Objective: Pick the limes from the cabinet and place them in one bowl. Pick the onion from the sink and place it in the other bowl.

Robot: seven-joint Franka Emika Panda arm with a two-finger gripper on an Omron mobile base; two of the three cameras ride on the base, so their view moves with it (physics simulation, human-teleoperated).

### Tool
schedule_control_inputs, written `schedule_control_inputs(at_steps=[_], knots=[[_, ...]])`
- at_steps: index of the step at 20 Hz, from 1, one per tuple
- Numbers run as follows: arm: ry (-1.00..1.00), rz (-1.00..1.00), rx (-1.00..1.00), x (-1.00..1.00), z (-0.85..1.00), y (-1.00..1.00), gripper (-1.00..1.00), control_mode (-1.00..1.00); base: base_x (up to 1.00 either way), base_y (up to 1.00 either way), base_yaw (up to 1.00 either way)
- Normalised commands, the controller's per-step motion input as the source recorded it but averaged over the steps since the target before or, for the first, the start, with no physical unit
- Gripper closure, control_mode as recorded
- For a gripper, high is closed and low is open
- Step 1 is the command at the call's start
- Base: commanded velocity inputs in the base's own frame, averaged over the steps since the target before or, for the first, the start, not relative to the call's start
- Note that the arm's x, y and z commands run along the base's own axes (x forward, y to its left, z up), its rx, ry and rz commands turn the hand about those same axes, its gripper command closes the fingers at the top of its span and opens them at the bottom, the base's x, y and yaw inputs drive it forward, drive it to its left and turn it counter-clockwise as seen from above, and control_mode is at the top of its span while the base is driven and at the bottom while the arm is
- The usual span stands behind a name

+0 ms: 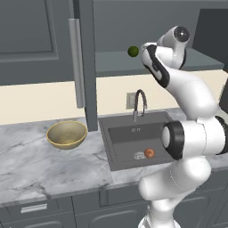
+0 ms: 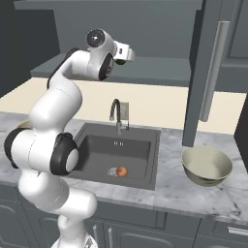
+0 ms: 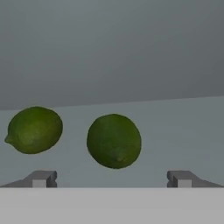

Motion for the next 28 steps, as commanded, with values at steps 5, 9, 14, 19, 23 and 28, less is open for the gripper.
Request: schedule_control_inputs(at_steps=[5,9,14,19,23,28], knots=[[0.0,0.03,0.0,0.24,-0.07,-0.02,-1.0,-1.0,0.0,0.0,0.0],[0.0,0.02,-0.02,0.23,-0.06,-0.04,-1.0,-1.0,0.0,0.0,0.0],[0.0,0.02,-0.03,0.21,-0.06,-0.05,-1.0,-1.0,0.0,0.0,0.0],[0.01,0.01,-0.02,0.22,-0.08,-0.03,-1.0,-1.0,0.0,0.0,0.0],[0.0,0.01,0.0,0.22,-0.09,-0.03,-1.0,-1.0,0.0,0.0,0.0],[0.0,0.01,0.0,0.24,-0.07,-0.04,-1.0,-1.0,0.0,0.0,0.0]])
